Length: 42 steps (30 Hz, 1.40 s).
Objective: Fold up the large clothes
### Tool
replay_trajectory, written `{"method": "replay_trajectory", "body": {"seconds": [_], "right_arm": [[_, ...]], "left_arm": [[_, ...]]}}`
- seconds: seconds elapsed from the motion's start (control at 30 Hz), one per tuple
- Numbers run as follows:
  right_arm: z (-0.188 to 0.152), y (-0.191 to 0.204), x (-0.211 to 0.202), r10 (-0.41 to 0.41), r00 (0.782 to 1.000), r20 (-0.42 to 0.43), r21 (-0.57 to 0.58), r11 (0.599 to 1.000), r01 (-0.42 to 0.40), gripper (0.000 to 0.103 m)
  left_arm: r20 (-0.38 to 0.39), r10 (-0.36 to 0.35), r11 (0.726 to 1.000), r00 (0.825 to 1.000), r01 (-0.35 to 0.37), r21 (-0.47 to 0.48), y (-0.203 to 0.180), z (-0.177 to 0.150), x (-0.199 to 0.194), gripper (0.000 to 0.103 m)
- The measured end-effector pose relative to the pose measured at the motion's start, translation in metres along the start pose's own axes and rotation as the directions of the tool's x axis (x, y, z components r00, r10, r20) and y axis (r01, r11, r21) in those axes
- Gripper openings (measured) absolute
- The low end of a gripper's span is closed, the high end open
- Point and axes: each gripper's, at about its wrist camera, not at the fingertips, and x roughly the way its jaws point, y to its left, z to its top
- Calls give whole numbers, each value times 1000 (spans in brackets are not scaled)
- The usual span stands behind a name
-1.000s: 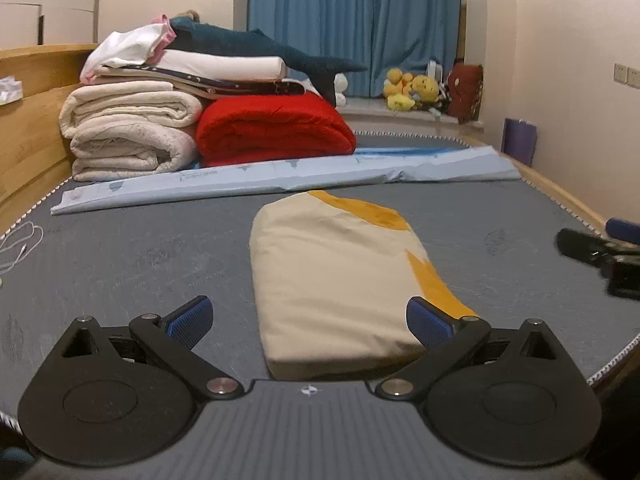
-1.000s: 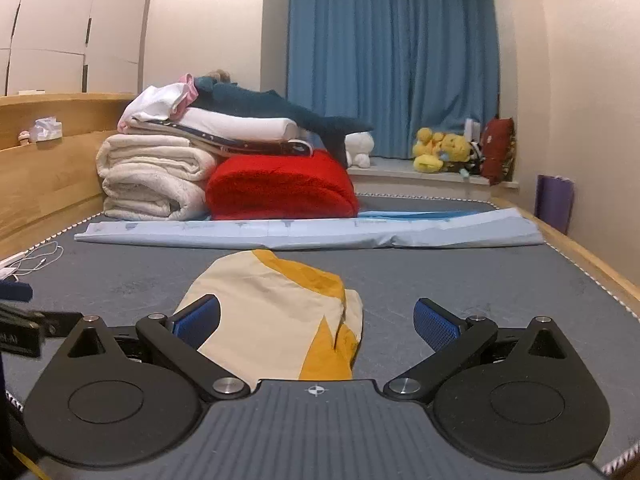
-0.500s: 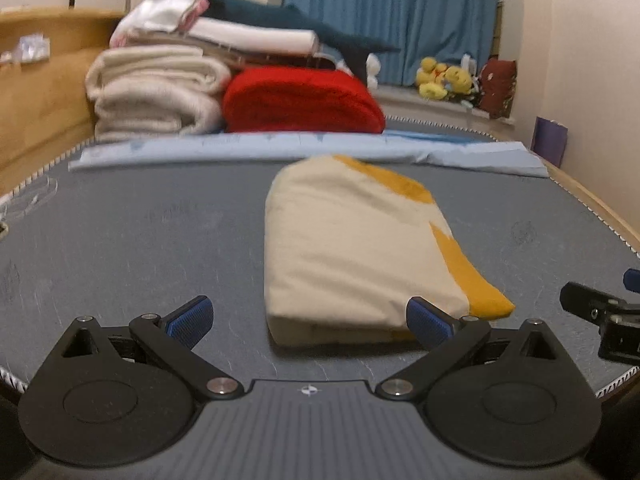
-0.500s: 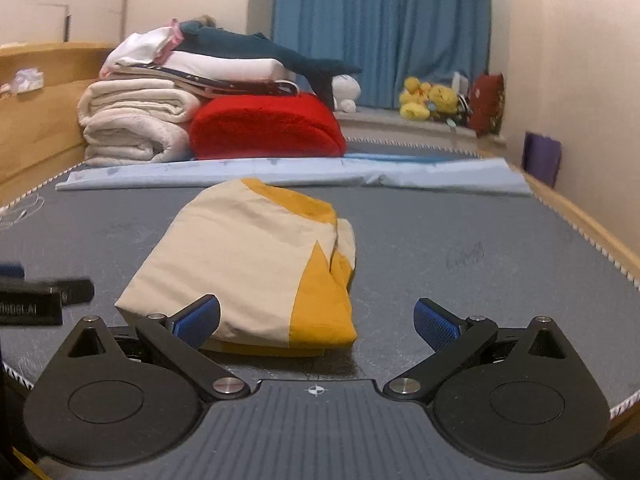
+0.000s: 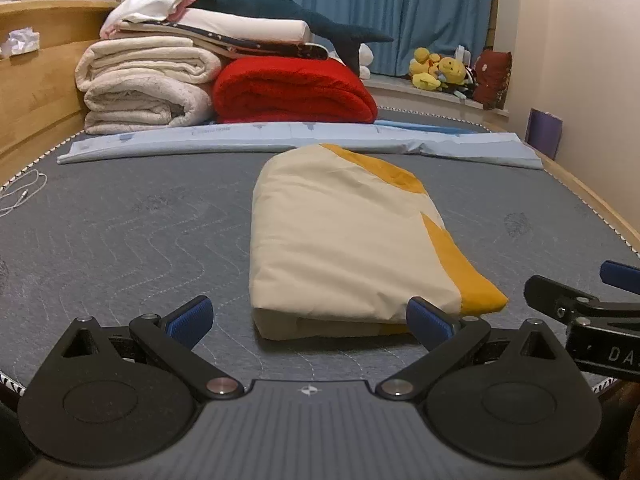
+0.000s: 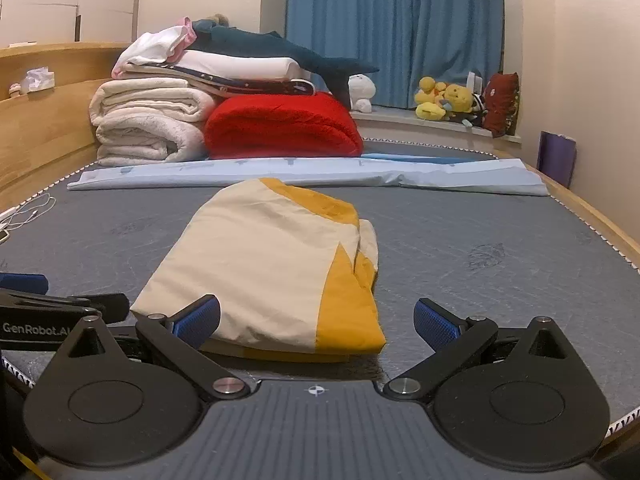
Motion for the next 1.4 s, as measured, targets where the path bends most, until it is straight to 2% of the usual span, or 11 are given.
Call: {"method": "replay_trajectory", "body": {"seconds": [1.4], "right_arm": [[-7, -2, 9, 9, 1000, -25, -5, 1000, -9, 102]], "left_arm": [[-28, -19, 1000, 999, 19, 11, -5, -6, 7, 103]]}}
